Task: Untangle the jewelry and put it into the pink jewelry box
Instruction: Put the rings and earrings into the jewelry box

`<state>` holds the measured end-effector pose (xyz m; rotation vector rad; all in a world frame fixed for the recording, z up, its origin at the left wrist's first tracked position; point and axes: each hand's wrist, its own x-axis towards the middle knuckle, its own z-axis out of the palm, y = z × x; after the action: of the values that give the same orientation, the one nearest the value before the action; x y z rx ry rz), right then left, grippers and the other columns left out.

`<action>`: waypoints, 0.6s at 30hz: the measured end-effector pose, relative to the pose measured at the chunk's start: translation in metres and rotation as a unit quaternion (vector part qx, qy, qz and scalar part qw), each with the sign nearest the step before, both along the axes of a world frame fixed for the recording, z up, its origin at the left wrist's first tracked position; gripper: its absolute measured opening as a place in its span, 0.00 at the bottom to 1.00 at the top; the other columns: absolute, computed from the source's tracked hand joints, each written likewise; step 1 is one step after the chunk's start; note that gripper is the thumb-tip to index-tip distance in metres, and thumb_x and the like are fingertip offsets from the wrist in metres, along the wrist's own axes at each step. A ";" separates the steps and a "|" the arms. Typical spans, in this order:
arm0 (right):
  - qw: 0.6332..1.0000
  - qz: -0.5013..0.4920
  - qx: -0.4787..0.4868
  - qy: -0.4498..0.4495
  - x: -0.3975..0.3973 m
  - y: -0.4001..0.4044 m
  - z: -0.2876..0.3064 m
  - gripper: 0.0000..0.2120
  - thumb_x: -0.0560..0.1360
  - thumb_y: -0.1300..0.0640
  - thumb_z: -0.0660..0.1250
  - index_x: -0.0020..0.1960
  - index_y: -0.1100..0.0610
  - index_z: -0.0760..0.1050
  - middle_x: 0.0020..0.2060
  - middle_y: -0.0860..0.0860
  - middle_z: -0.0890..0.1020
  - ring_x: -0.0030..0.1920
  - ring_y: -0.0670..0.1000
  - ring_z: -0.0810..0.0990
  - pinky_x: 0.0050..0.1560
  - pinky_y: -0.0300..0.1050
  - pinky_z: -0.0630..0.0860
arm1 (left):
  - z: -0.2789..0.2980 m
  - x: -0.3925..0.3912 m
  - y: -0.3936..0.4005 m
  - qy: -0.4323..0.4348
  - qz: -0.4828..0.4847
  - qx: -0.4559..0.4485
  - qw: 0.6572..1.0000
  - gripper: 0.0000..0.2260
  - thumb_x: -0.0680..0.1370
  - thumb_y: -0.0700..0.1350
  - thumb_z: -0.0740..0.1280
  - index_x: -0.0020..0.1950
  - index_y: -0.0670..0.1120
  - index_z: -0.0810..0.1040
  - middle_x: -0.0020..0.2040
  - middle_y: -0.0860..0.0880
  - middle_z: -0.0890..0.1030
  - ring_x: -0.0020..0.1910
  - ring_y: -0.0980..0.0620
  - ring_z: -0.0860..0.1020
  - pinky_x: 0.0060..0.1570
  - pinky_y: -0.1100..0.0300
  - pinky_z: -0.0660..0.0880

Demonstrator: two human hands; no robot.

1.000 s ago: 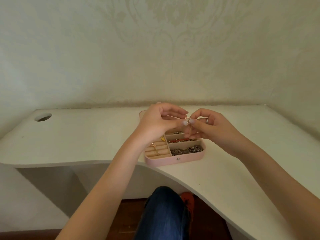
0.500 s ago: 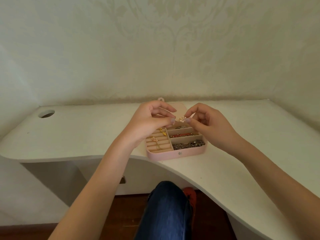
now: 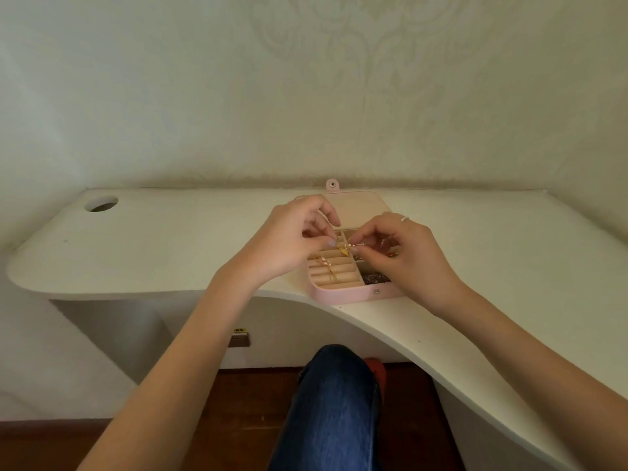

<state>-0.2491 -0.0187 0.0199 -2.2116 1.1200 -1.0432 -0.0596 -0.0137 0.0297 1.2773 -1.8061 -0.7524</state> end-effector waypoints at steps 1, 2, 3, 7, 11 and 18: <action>1.000 -0.004 -0.001 0.008 0.001 -0.001 -0.002 0.05 0.71 0.63 0.72 0.43 0.53 0.80 0.37 0.49 0.79 0.41 0.44 0.75 0.42 0.30 0.70 | -0.003 0.001 -0.002 -0.026 0.003 -0.004 1.000 0.14 0.71 0.34 0.71 0.42 0.52 0.72 0.39 0.50 0.83 0.37 0.56 0.79 0.42 0.66 0.73; 1.000 -0.007 0.000 0.015 0.003 -0.001 -0.004 0.06 0.71 0.63 0.72 0.43 0.53 0.80 0.37 0.48 0.79 0.41 0.43 0.75 0.42 0.29 0.70 | -0.006 0.003 -0.004 -0.052 0.005 -0.009 0.999 0.15 0.71 0.35 0.71 0.41 0.54 0.70 0.40 0.50 0.83 0.38 0.56 0.79 0.42 0.66 0.73; 1.000 -0.010 0.001 0.021 0.004 -0.002 -0.006 0.07 0.71 0.63 0.72 0.43 0.52 0.80 0.37 0.47 0.79 0.41 0.43 0.75 0.42 0.28 0.70 | -0.008 0.004 -0.006 -0.072 0.009 -0.014 0.997 0.16 0.72 0.36 0.71 0.40 0.55 0.68 0.41 0.49 0.83 0.38 0.58 0.78 0.41 0.68 0.71; 0.998 -0.021 -0.027 0.060 0.009 -0.004 -0.010 0.06 0.71 0.63 0.71 0.46 0.53 0.82 0.37 0.45 0.78 0.38 0.43 0.76 0.42 0.29 0.70 | -0.013 0.008 -0.010 -0.086 0.014 -0.016 0.996 0.12 0.73 0.38 0.71 0.42 0.49 0.68 0.38 0.52 0.80 0.33 0.68 0.74 0.35 0.77 0.65; 0.989 -0.022 -0.083 0.118 0.008 -0.004 -0.012 0.06 0.72 0.63 0.71 0.47 0.55 0.82 0.37 0.45 0.78 0.39 0.45 0.77 0.44 0.38 0.73 | -0.018 0.008 -0.017 -0.097 0.002 -0.009 0.995 0.15 0.72 0.37 0.71 0.39 0.52 0.67 0.39 0.52 0.80 0.36 0.64 0.75 0.36 0.75 0.66; 0.984 -0.005 -0.117 0.135 0.010 -0.005 -0.014 0.07 0.72 0.65 0.70 0.47 0.57 0.81 0.39 0.44 0.76 0.40 0.46 0.76 0.43 0.41 0.73 | -0.007 0.009 -0.023 -0.139 -0.046 0.022 0.989 0.13 0.68 0.31 0.71 0.41 0.46 0.71 0.34 0.56 0.81 0.31 0.68 0.76 0.34 0.74 0.68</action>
<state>-0.2389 -0.0234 0.0057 -2.5978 1.1705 -0.9394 -0.0506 -0.0368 0.0230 1.3909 -2.0941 -0.6943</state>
